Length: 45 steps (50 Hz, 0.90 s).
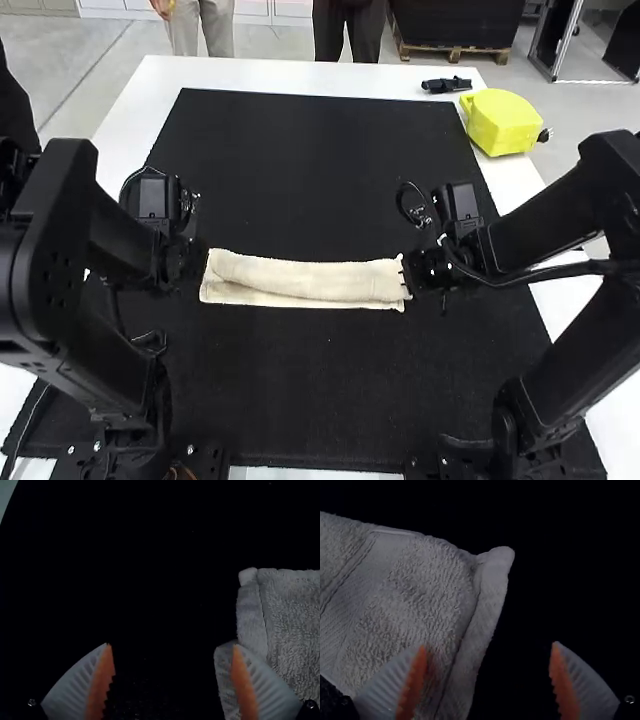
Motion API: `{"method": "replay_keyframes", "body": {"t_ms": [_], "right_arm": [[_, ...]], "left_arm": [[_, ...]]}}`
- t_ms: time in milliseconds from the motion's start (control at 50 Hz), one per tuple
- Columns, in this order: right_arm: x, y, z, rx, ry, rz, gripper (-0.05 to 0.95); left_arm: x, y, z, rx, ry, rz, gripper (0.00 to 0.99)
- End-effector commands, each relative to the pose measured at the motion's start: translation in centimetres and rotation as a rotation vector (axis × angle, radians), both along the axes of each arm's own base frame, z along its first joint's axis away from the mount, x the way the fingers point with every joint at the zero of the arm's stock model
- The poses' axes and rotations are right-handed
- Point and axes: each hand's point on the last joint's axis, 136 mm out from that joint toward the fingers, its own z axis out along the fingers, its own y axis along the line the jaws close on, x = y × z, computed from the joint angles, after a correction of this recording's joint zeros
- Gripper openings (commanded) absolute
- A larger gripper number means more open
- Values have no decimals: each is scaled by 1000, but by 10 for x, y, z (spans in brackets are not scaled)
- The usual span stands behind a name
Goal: Fold the towel.
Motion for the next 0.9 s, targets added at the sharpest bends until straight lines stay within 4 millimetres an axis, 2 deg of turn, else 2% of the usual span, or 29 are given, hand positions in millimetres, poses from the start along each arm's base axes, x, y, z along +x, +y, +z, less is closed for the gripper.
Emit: {"method": "replay_keyframes", "body": {"t_ms": [0, 40, 100, 160, 320, 480, 660, 880], "right_arm": [[5, -7, 7, -45, -51, -3, 782], [6, -8, 8, -53, -61, -3, 821], [7, -8, 7, -65, -71, 10, 887], [4, -10, 4, -96, -73, 36, 908], [8, -9, 8, -99, -109, 44, 907], [13, -7, 15, -94, -128, 45, 908], [18, -5, 21, -84, -161, 45, 908], [27, -3, 35, -71, -206, 41, 908]], "left_arm": [[3, 5, 8, 12, -31, 25, 651], [5, 6, 11, 16, -41, 28, 705], [7, 7, 14, 21, -56, 32, 718], [8, 7, 15, 23, -59, 31, 793], [9, 7, 17, 32, -70, 29, 795], [1, 5, 9, 48, -23, 7, 795], [7, 6, 20, 61, -75, 0, 797], [17, 8, 45, 79, -158, 4, 798]]}}
